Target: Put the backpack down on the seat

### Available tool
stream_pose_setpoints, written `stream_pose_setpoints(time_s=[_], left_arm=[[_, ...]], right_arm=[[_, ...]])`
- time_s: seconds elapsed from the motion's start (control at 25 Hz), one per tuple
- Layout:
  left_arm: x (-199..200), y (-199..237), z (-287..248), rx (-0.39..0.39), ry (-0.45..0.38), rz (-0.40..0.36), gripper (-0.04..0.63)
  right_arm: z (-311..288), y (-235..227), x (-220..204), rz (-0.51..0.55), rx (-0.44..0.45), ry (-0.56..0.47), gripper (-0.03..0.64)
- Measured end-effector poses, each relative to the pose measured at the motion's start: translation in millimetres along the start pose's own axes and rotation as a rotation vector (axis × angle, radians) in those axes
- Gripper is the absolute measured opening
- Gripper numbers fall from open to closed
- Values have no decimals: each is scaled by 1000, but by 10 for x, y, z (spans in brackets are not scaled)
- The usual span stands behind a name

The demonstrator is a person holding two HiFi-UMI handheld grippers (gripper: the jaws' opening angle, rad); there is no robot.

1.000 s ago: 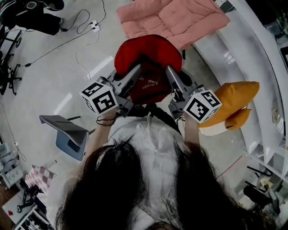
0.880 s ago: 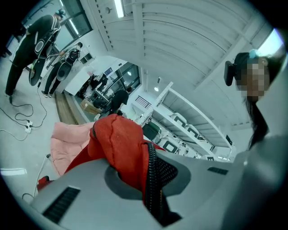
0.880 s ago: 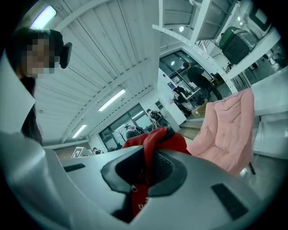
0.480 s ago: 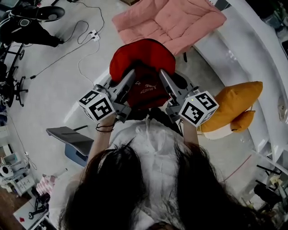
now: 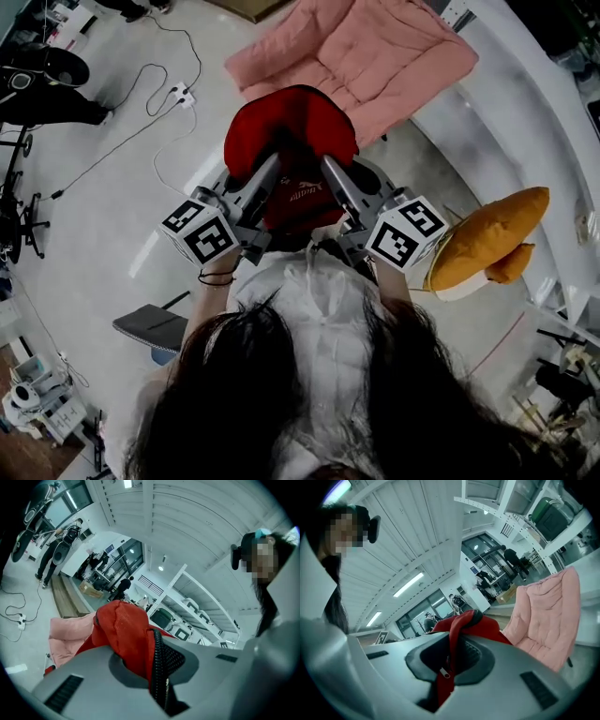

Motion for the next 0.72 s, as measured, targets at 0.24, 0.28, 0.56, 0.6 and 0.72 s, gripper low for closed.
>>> stream_pose_setpoints(time_s=[0.24,0.28,0.56,0.6,0.72], left_arm=[[524,630,-78,-90,33,-45,46],[610,747,-87,-101,42,-55,46],[1061,1371,-179,-128,81,-105,46],[1086,1408,-189,-123,79,-99,46],[1117,1455,-216,-111,76,-80,46]], right_arm=[[-697,-12,94,-81,-43,-65,41],[-826,-14,99,-85,-53,-72,41],[-1538,-40,150,-72,-105,-57,41],[-1588,-43,155,-67,-107,-48,41],[-1649,-49,189,-42,-114,-31,41]])
Point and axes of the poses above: the fingertips, and each gripper's own axes: z backward along the fingers, y to its left, x out of its top, the point moved 8 cm from there along z, backward along the fingers, and after that the axes turned 4 degrees about -z, right-handed, at the moved point
